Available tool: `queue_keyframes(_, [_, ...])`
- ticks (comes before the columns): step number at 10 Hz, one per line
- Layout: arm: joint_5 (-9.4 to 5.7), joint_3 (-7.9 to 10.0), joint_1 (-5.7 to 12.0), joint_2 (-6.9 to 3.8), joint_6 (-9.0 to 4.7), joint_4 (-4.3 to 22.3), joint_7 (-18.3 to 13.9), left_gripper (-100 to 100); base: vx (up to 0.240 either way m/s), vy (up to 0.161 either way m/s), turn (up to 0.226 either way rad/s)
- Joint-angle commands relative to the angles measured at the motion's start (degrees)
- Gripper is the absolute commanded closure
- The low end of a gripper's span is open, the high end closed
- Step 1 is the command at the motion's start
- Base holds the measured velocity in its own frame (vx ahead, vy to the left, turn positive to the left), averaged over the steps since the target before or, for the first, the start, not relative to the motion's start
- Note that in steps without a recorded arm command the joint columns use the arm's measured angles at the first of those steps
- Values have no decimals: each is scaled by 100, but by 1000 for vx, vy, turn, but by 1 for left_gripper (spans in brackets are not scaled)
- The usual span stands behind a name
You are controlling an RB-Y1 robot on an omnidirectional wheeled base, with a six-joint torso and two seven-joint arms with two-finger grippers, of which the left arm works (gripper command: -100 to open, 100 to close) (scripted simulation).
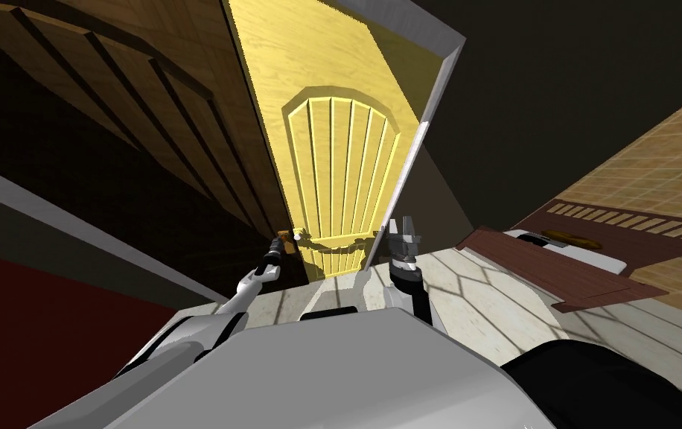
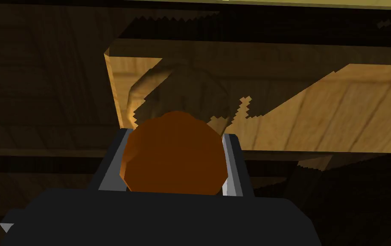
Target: Pull the door open
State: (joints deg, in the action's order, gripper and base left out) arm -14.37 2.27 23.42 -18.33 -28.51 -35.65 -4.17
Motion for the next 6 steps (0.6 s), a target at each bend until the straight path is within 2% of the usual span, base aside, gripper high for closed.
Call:
queue_keyframes(1, [-27, 82, -69, -118, -20, 134, -3, 100, -154, 109, 105])
queue_keyframes(2, [-27, 82, -69, -118, -20, 134, -3, 100, -155, 74, 78])
queue_keyframes(3, [-43, 119, -143, -208, -14, 171, -21, 100, -176, 102, 140])
queue_keyframes(4, [-27, 67, -157, -108, 59, -44, -6, -100, -180, 52, 2])
queue_keyframes(6, [-9, -5, -138, -68, 59, -86, -38, -100, -160, -10, -53])
